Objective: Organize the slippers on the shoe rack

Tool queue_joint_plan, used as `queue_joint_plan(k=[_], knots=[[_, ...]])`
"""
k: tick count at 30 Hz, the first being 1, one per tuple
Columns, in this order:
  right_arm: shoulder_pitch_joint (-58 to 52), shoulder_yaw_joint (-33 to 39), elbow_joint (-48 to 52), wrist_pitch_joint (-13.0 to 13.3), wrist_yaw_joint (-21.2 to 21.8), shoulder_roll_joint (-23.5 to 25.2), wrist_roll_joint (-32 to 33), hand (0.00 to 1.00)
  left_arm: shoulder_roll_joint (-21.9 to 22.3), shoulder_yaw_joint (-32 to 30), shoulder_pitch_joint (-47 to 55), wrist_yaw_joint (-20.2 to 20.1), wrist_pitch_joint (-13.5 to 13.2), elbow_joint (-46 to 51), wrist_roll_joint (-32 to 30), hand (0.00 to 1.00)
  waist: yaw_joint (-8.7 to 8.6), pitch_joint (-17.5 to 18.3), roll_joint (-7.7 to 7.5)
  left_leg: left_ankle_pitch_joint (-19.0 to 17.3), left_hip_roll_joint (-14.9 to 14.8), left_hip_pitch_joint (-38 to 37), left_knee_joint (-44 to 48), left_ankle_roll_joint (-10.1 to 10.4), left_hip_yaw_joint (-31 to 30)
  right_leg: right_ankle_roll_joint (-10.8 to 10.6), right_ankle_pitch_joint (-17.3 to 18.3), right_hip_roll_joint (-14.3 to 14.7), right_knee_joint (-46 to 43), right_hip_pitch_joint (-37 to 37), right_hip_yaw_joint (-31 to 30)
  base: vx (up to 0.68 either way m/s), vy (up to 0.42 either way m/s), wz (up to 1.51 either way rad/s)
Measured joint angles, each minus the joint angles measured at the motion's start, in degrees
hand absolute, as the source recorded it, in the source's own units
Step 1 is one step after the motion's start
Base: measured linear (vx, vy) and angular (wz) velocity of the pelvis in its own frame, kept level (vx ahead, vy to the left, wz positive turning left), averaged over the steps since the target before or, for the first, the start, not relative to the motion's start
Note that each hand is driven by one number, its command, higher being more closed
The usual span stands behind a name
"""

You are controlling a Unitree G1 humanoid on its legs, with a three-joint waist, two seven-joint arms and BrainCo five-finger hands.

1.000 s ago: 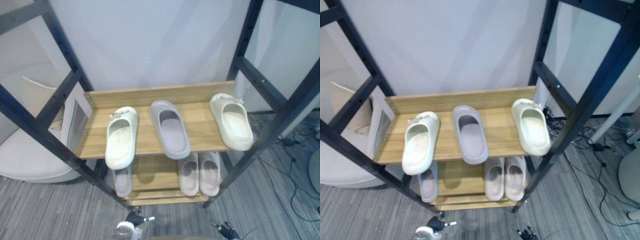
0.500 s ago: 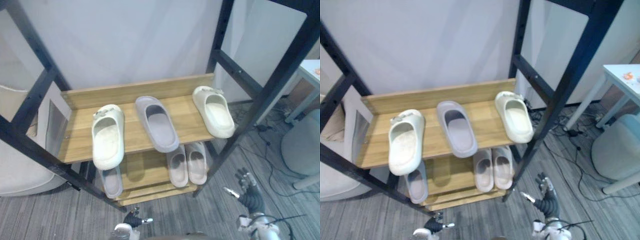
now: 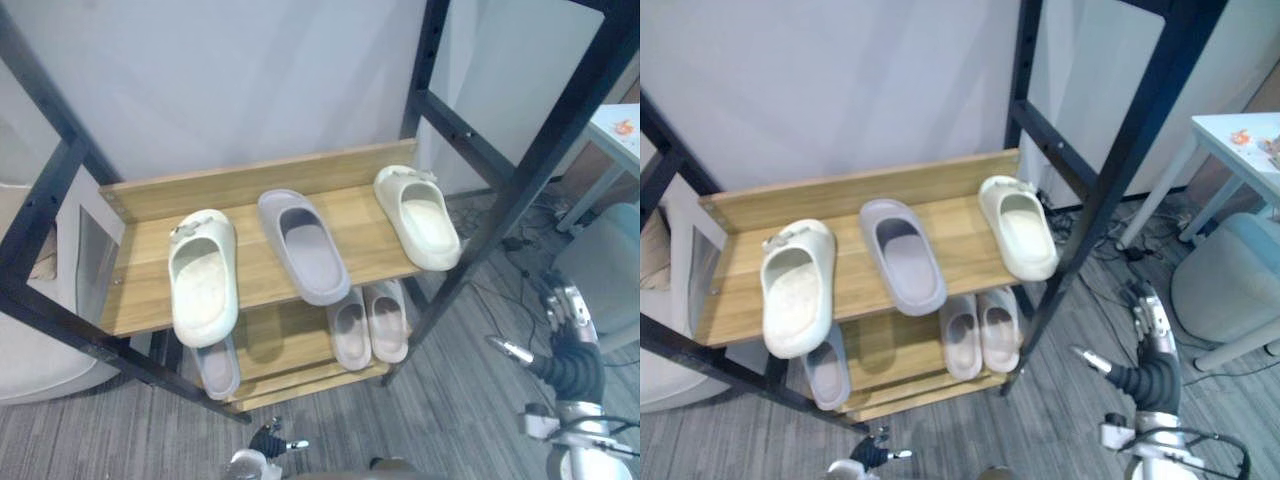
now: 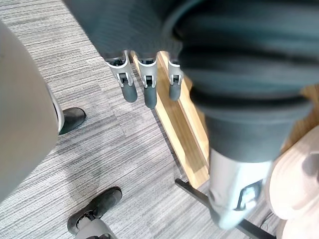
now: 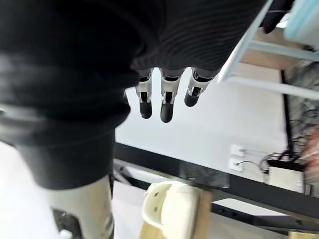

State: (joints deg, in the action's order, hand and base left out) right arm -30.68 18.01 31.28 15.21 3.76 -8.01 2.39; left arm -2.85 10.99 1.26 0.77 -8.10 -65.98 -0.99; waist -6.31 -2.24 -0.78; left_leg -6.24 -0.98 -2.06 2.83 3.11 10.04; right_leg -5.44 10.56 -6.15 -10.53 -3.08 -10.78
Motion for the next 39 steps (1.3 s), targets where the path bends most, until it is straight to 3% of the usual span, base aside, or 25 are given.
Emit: queue_joint_plan(k=[10,19,24,27,31,33,39], knots=[[8.39,-0.82,-0.05,0.63,-0.06,-7.42,2.57,0.0,-0.49,0.18,0.47,-1.0,-0.28,-0.56,-1.2,0.0,0.27,1.54,0.07,0.34,0.62,1.06,0.35,-0.52,-3.9,-0.18,-0.1,-1.2,0.9,1.66,3.72,-0.01,-0.008,0.21],[14.64,-3.86,-2.89,1.27,-0.67,-12.34,9.96,0.0,-0.78,0.17,0.72,-1.02,-0.19,-0.73,-1.81,0.0,-0.15,1.87,-0.52,0.88,0.67,1.29,0.26,-0.65,-5.21,-0.12,-0.26,-1.25,1.08,2.56,4.99,-0.01,-0.009,0.06],[19.89,-5.75,-7.59,1.74,-1.77,-13.31,11.38,0.0,-0.79,0.21,0.68,-1.03,-0.11,-0.82,-1.84,0.0,-0.38,1.91,-0.64,3.01,0.64,1.96,-1.19,-0.88,-6.23,-0.19,-1.6,-1.21,1.95,2.12,5.81,-0.08,-0.016,0.1],[22.95,-8.55,-10.0,0.69,-1.85,-15.63,11.31,0.0,-0.8,0.24,0.65,-1.03,-0.04,-0.82,-1.91,0.0,-0.33,1.89,-0.7,4.61,0.73,1.85,-3.77,-1.34,-7.28,-0.13,-2.01,-1.23,2.21,1.95,6.45,-0.15,-0.02,0.14],[28.65,-14.91,-11.25,-0.64,-0.21,-17.09,11.07,0.0,-0.79,0.45,0.39,-1.02,-0.02,-0.31,-2.18,0.0,0.92,2.07,-1.02,7.2,0.58,1.85,-6.64,-0.98,-9.34,-0.2,-2.64,-1.03,2.78,0.84,7.82,-0.09,-0.023,0.25],[31.4,-16.74,-14.42,-1.13,0.24,-16.86,11.06,0.0,-0.9,1.4,-0.06,-1.02,-0.02,0.36,-2.24,0.0,2.9,2.21,-1.21,8.6,0.56,1.61,-8.19,-0.67,-10.36,0.07,-3.0,-1.0,2.83,0.9,8.93,-0.04,-0.021,0.23],[34.21,-19.33,-19.35,-2.64,0.14,-16.07,10.35,0.0,-0.94,1.39,-0.03,-1.01,0.07,0.74,-2.27,0.0,3.58,2.33,-1.51,9.18,0.64,1.77,-8.23,-0.54,-10.62,-0.2,-3.5,-1.02,3.62,1.25,9.25,0.02,-0.007,0.02]])
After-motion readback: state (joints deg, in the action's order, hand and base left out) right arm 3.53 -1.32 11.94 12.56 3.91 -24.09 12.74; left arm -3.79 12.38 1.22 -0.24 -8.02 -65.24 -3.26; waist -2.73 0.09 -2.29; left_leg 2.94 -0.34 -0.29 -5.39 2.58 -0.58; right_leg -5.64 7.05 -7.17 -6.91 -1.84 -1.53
